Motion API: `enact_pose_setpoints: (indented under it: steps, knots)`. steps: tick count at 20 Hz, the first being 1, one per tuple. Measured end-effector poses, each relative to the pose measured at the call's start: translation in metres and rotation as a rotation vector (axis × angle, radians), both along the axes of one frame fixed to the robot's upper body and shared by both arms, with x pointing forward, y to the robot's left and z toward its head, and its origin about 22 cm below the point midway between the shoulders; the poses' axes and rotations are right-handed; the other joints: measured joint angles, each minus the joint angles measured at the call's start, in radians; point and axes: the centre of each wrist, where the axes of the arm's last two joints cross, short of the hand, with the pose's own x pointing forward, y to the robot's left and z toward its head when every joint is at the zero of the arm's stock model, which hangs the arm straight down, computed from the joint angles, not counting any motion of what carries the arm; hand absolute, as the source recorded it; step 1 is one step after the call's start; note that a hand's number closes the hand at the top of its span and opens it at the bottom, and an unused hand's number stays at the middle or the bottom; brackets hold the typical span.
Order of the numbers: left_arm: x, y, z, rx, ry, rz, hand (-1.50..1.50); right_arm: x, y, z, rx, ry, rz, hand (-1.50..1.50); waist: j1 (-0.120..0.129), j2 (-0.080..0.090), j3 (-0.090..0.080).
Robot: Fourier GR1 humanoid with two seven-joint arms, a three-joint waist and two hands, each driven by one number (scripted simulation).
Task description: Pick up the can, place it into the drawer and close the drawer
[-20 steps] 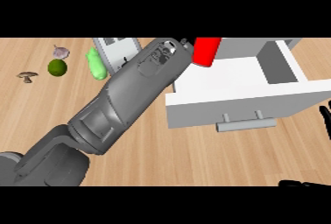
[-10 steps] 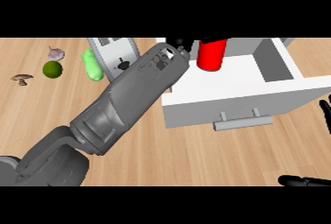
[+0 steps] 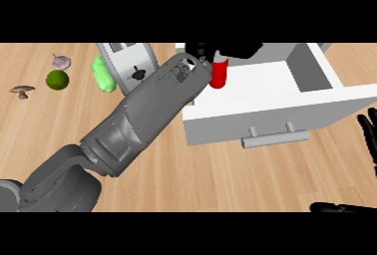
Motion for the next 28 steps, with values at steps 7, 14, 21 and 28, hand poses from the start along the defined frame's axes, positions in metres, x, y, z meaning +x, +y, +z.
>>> enact_pose_setpoints:
  steps: [7,14,21,28]
  knots:
    - [0.000,0.003,-0.006,-0.028,-0.007,0.032,-1.50,0.000,-0.004,0.005,-0.047,-0.030,0.005,-1.50,-0.006,0.002,0.000]
    - [-0.002,0.000,-0.004,-0.094,0.009,0.033,-1.50,-0.001,-0.004,0.022,-0.249,-0.121,-0.010,-1.50,0.005,0.000,-0.001]
    - [-0.005,-0.005,0.003,-0.169,-0.005,0.020,-1.50,0.003,0.006,0.029,-0.442,-0.174,-0.007,-1.50,0.028,-0.005,-0.001]
    - [-0.007,-0.010,0.012,-0.188,-0.033,0.026,-1.50,0.017,0.017,0.029,-0.702,-0.175,-0.045,-1.50,0.067,-0.013,-0.002]
